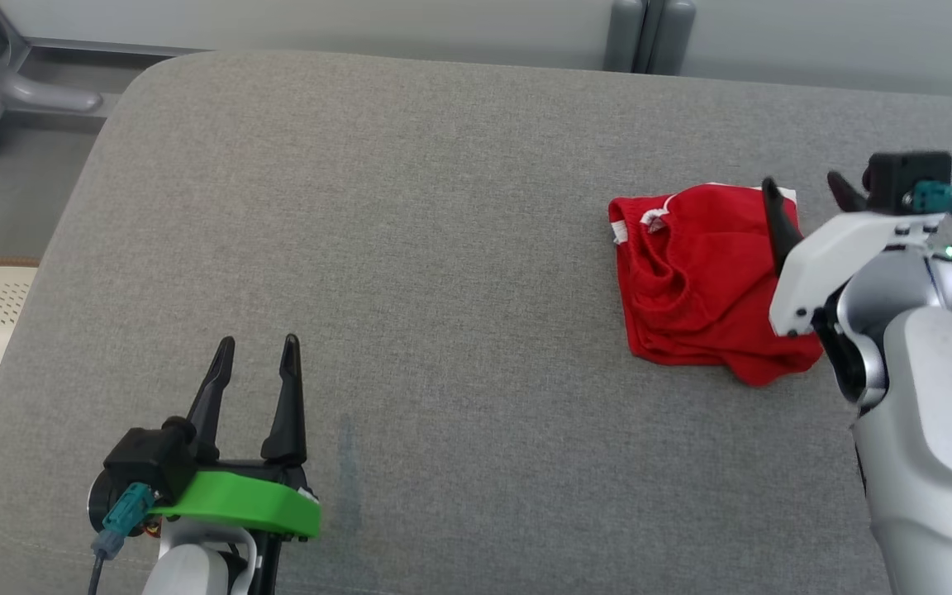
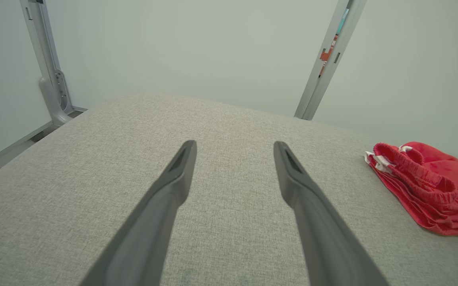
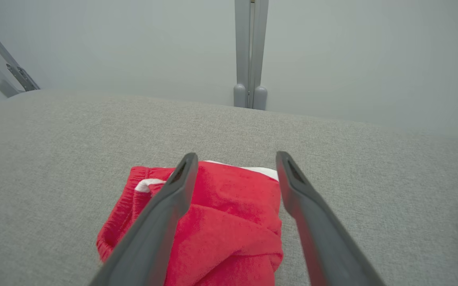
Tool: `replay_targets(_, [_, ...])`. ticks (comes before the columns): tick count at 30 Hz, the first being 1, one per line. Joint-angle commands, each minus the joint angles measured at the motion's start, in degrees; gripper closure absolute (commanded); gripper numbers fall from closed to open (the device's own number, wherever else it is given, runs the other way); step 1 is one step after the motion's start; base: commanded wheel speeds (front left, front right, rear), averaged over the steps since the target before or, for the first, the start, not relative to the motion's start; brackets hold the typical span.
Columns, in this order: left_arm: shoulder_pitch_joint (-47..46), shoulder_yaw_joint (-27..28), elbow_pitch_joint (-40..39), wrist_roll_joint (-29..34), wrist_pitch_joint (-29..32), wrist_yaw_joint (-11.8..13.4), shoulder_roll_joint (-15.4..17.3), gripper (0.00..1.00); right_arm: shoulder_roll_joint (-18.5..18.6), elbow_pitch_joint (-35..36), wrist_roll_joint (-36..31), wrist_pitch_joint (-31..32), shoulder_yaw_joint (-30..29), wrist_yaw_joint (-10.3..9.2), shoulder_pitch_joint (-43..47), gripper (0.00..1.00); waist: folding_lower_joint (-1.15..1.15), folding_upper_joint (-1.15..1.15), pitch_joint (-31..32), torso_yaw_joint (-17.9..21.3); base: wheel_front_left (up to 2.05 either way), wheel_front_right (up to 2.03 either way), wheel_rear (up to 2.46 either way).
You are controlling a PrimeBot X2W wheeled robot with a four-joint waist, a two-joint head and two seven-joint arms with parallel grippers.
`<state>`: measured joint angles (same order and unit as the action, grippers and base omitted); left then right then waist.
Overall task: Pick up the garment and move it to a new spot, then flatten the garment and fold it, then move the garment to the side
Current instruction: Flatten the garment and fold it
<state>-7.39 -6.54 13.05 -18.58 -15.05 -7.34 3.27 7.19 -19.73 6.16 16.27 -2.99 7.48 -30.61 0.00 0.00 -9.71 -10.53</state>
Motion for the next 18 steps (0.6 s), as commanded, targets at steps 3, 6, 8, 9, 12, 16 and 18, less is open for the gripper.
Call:
replay_targets(3, [0.2, -0.1, -0.3, -0.2, -0.1, -0.2, 0.1, 0.00, -0.5, -2.8, -3.0, -1.2, -0.4, -0.02, 2.7, 1.00, 0.00, 0.00, -0.2, -0.2, 0.00, 0.00, 0.00])
replay_targets(6, [0.1, 0.0, -0.3, -0.2, -0.1, -0.2, 0.1, 0.00, -0.6, -4.9, -6.1, -2.2, 0.9, -0.02, 2.7, 1.00, 0.00, 0.00, -0.5, -0.4, 0.00, 0.00, 0.00])
replay_targets(8, [-0.2, -0.1, -0.3, -0.2, -0.1, -0.2, 0.1, 0.00, -0.8, -6.8, -7.5, -2.9, 2.0, -0.03, 2.1, 1.00, 0.00, 0.00, -0.7, -0.6, 0.00, 0.00, 0.00])
replay_targets(9, [-0.3, -0.2, -0.3, -0.3, -0.1, -0.2, 0.1, 0.00, -0.9, -8.0, -8.3, -2.9, 2.7, -0.03, 1.8, 1.00, 0.00, 0.00, -0.8, -0.8, 0.00, 0.00, 0.00])
replay_targets(12, [-0.7, -0.3, -0.2, -0.4, -0.1, -0.2, 0.1, 0.00, -1.6, -11.7, -9.1, -3.2, 4.5, -0.03, 0.6, 1.00, 0.00, 0.00, -1.1, -1.1, 0.00, 0.00, 0.00])
replay_targets(16, [-0.9, -0.6, 0.1, -0.5, -0.1, -0.2, 0.1, 0.00, -2.5, -16.7, -8.4, -3.6, 6.7, -0.03, -2.0, 1.00, 0.00, 0.00, -1.4, -1.6, 0.00, 0.00, 0.00])
replay_targets(18, [-1.2, -0.6, 0.2, -0.7, -0.1, -0.2, 0.1, 0.00, -3.0, -19.4, -8.0, -3.7, 7.7, -0.03, -3.4, 1.00, 0.00, 0.00, -1.5, -1.9, 0.00, 0.00, 0.00])
